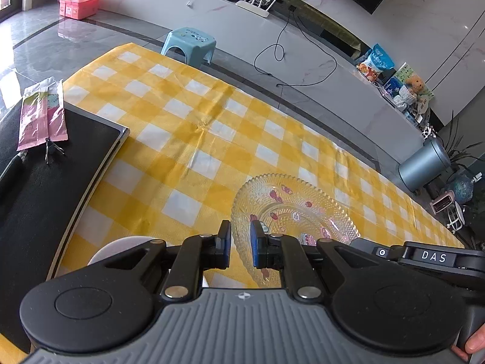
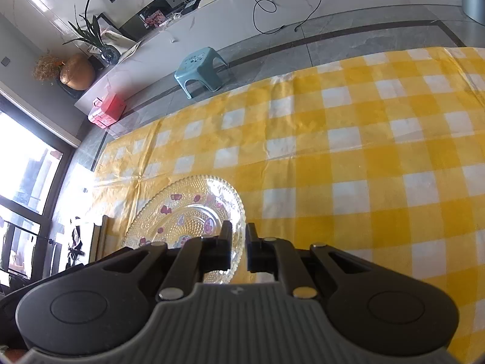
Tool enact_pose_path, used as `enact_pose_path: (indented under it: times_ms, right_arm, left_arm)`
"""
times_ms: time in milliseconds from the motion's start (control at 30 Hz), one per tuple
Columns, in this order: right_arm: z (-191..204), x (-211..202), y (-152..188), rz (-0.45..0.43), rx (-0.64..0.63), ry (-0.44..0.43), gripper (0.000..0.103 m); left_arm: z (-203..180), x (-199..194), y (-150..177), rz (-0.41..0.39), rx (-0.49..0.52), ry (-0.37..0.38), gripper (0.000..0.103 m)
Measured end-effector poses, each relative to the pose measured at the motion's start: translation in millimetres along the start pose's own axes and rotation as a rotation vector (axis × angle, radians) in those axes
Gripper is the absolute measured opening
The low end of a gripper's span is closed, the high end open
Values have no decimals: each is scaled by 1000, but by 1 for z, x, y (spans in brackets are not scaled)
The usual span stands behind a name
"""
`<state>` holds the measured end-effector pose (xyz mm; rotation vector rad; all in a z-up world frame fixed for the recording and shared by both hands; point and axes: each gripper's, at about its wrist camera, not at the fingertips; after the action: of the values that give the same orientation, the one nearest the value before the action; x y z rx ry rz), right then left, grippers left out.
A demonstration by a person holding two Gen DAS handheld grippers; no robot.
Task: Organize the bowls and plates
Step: 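Carry the glass plate onto the 'Fruity' plate and open both grippers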
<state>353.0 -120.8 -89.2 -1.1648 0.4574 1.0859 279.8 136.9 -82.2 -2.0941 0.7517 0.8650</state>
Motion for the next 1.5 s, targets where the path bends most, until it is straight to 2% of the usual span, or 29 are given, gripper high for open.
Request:
enact_pose_path:
  times_ms: [367,567,800,1167,1500]
  right_arm:
    - [22,-56,44,20,-1,-1,7]
    - [38,-79,87,55,14,6,7]
    - [47,-108,138,65,22,11,7]
    - [42,-144,204,30,53,14,7]
    - [30,-155,233,15,59,44,7]
  left_arm:
    - [12,-58,34,16,-10,20,14]
    - [29,-88,62,40,-29,15,14]
    - [43,-115,100,56,3,7,14]
    - [56,-135,146,98,57,40,14]
    - [58,-125,168,160,104,53,14]
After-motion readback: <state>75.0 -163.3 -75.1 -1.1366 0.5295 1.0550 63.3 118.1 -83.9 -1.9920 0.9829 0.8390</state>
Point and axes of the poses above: each gripper's, at about its wrist camera, not at the fingertips, and x roughly the way its jaws point, z to its left, y to its underside, and after that the axes turned 14 degrees about -x, right-handed
